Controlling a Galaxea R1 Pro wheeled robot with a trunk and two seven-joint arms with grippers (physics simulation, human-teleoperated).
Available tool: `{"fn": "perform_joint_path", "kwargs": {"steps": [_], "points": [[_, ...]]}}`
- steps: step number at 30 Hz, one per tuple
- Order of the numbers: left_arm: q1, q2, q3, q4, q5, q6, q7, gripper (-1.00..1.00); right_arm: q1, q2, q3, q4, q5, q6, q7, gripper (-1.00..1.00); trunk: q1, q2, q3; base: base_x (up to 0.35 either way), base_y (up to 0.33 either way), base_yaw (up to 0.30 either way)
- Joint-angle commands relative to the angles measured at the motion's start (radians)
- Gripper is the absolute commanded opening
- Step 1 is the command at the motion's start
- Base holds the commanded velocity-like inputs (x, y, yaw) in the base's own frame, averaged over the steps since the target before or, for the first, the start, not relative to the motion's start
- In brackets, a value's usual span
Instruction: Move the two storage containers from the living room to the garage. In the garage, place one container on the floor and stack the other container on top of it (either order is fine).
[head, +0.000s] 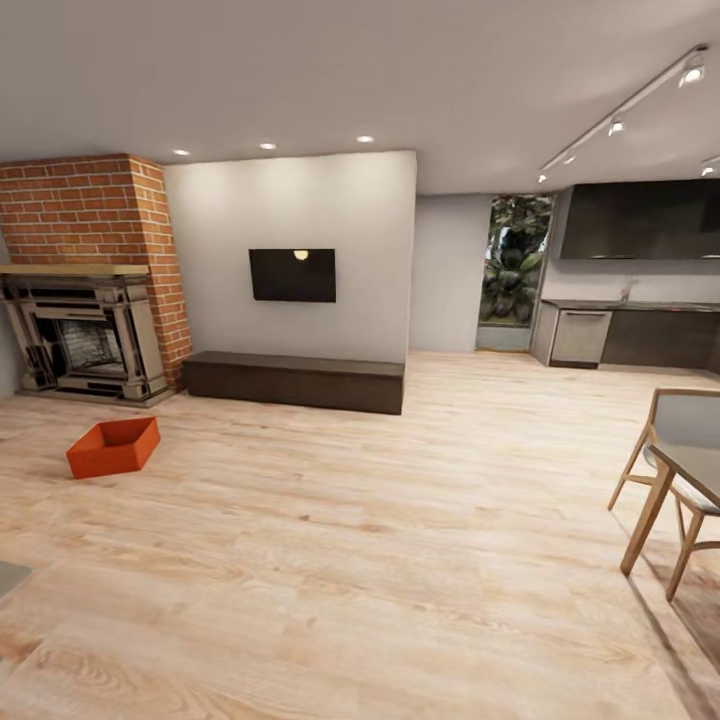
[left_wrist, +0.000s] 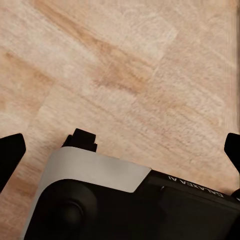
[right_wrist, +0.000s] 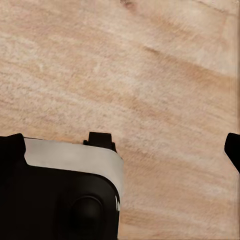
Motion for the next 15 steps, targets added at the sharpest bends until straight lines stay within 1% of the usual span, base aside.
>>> {"fn": "perform_joint_path", "kwargs": {"steps": [1,15], "points": [[-0.001,0.0,-0.007,0.0,0.007,0.002,0.003,1.0,-0.001,0.0,0.008,0.003,0.001,-0.005,-0.003,1.0,0.001,-0.001,-0.001,0.322,0.0,0.001],[-0.001,0.0,-0.007,0.0,0.009,0.002,0.003,1.0,-0.001,0.001,0.004,0.003,0.005,-0.007,-0.004,1.0,0.001,-0.001,-0.001,0.322,0.0,0.0]]}}
